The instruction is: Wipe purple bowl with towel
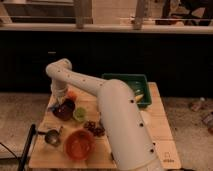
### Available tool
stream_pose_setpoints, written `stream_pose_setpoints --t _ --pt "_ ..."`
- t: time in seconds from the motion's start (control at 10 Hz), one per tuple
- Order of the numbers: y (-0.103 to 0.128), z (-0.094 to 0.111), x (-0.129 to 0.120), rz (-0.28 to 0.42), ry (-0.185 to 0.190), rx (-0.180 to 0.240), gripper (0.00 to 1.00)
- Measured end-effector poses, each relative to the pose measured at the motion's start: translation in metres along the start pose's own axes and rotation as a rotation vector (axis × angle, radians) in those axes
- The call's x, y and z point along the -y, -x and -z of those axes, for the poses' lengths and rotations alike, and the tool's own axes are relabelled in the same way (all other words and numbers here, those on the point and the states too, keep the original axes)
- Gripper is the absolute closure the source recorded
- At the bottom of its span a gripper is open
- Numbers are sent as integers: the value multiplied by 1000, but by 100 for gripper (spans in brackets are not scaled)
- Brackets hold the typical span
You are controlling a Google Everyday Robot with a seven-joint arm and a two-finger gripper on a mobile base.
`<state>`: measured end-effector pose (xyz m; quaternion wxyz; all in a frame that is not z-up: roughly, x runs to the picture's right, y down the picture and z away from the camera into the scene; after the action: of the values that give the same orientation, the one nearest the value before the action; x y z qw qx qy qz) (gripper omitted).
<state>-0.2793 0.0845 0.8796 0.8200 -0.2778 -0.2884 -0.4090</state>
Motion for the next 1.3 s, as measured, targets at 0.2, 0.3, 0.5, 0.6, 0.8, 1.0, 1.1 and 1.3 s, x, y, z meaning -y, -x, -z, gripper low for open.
stream_pose_setpoints --t 0.2,0.3,0.5,0.6,0.8,1.0,1.1,1.3 --pt "23 -4 -3 46 2 19 100" --pt "34 -6 -10 59 9 27 100" --pt "48 -12 -30 61 25 40 100" --pt "45 -12 -42 46 27 42 100" --pt "34 -8 -66 2 27 36 100" --pt "18 0 -89 -58 18 18 100" --pt "8 4 -97 -86 14 5 100" --pt "-4 8 -96 -112 8 -15 100"
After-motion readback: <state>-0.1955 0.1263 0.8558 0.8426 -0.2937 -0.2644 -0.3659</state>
